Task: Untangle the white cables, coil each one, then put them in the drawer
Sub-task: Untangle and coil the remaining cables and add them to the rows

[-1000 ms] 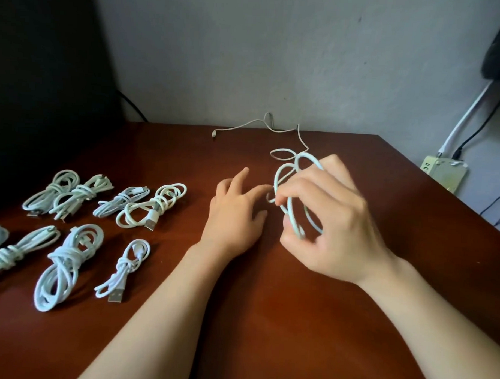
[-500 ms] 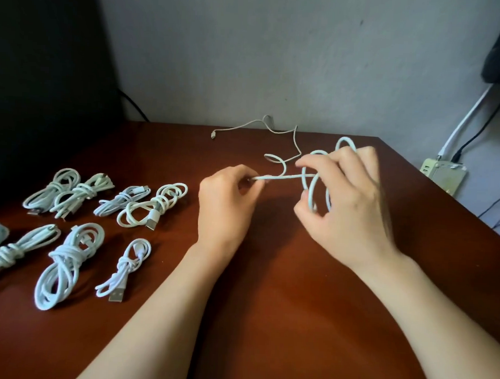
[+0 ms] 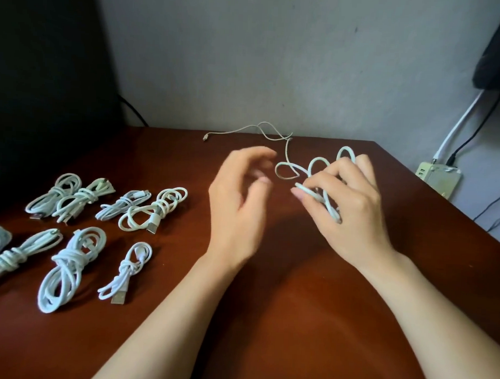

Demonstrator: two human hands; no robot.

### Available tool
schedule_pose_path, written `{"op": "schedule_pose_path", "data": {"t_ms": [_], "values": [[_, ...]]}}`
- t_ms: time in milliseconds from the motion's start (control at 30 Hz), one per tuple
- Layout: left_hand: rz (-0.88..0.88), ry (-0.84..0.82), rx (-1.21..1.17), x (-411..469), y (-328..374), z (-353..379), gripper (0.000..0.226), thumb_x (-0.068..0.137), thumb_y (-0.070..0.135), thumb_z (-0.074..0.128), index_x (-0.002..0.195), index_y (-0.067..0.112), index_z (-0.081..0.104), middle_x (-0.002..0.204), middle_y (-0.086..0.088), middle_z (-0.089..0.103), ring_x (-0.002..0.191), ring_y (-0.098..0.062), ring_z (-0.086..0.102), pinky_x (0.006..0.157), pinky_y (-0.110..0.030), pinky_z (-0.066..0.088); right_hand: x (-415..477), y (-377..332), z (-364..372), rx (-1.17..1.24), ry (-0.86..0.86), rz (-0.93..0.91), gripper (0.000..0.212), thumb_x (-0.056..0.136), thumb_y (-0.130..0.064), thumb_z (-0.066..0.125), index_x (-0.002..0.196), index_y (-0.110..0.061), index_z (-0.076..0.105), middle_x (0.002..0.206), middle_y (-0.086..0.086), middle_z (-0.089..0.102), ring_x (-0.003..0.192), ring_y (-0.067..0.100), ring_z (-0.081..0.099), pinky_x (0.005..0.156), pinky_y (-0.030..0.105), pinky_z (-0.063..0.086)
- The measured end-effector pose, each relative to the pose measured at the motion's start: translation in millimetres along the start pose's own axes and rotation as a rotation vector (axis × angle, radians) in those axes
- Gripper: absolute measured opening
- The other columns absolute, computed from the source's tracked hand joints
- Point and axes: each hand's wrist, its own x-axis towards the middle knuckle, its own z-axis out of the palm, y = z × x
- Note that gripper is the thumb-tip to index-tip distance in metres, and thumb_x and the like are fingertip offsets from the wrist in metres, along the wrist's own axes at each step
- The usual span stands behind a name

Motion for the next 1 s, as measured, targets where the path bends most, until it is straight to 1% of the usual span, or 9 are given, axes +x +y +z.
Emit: {"op": "schedule_pose_path", "data": {"t_ms": [67,200,267,333,433,500,633,867,1000], "values": [[-0.147,0.010,0.150,4,-11,-3,0.044,0.076,0.000,0.048,0.115,0.016,0.061,0.108,0.003,0.057,0.087,-0.006,0.056,0.080,-0.012,0.042,3,-9,-3,0.021,0.041,-0.086,0.026,0.089,-0.023,0.067,0.074,-0.003,0.071,0.071,0.009,0.055,0.072,0.023,0.040,0.067,0.024,0.033],[-0.282,-0.256,0.306,4,-31,-9,0.044,0.082,0.001,0.066,0.123,0.016,0.060,0.124,0.001,0.055,0.118,-0.014,0.051,0.103,-0.029,0.038,5,-26,-8,0.061,0.063,-0.275,0.014,0.085,-0.014,0.073,0.075,-0.004,0.075,0.070,0.010,0.060,0.066,0.028,0.045,0.066,0.026,0.034],[-0.258,-0.325,0.345,3,-30,-8,0.023,0.083,0.007,0.069,0.096,0.025,0.062,0.096,0.010,0.063,0.099,-0.010,0.058,0.085,-0.020,0.038,4,-33,-9,0.095,0.078,-0.360,0.015,0.087,-0.015,0.070,0.077,-0.005,0.075,0.072,0.008,0.059,0.067,0.027,0.043,0.064,0.028,0.037],[-0.280,-0.319,0.403,5,-31,-9,0.030,0.087,0.007,0.064,0.068,0.026,0.049,0.065,0.015,0.054,0.065,-0.009,0.052,0.065,-0.021,0.033,3,-38,-8,0.106,0.108,-0.431,0.012,0.088,-0.016,0.069,0.081,-0.008,0.072,0.077,0.004,0.054,0.070,0.024,0.041,0.064,0.030,0.039],[-0.356,-0.197,0.388,7,-35,-12,0.043,0.094,0.012,0.056,0.053,0.026,0.046,0.043,0.013,0.049,0.047,0.004,0.045,0.052,-0.015,0.031,3,-37,-6,0.043,0.136,-0.468,0.007,0.084,-0.011,0.072,0.078,-0.008,0.071,0.072,0.006,0.058,0.069,0.023,0.039,0.061,0.032,0.041],[-0.409,-0.104,0.295,10,-34,-12,0.037,0.096,0.019,0.055,0.060,0.023,0.060,0.047,0.016,0.058,0.049,0.010,0.051,0.056,-0.010,0.037,4,-30,-6,-0.037,0.119,-0.389,0.011,0.084,-0.008,0.071,0.073,-0.006,0.073,0.067,0.009,0.061,0.070,0.024,0.038,0.058,0.035,0.041],[-0.621,0.043,-0.152,11,-23,-4,0.025,0.097,0.020,0.055,0.080,0.006,0.068,0.070,-0.007,0.071,0.064,-0.016,0.071,0.058,-0.023,0.054,4,-9,-6,-0.213,-0.016,-0.152,0.007,0.082,-0.003,0.069,0.087,-0.006,0.073,0.076,0.009,0.060,0.078,0.024,0.039,0.062,0.033,0.039],[-0.835,0.013,-0.499,8,-8,-4,0.025,0.097,0.017,0.053,0.086,0.000,0.066,0.067,-0.006,0.067,0.063,-0.015,0.071,0.052,-0.012,0.050,-10,-2,4,-0.187,-0.567,0.173,0.062,0.071,-0.029,0.065,0.131,-0.016,0.051,0.102,-0.001,0.054,0.098,0.020,0.039,0.076,0.034,0.044],[-0.870,-0.136,-0.536,7,-6,-3,0.025,0.096,0.020,0.053,0.088,0.001,0.067,0.063,-0.006,0.068,0.061,-0.013,0.070,0.049,-0.011,0.048,-13,-11,13,-0.237,-0.521,0.202,0.038,0.081,-0.036,0.065,0.111,-0.012,0.064,0.095,0.001,0.059,0.094,0.024,0.048,0.071,0.032,0.046]]}}
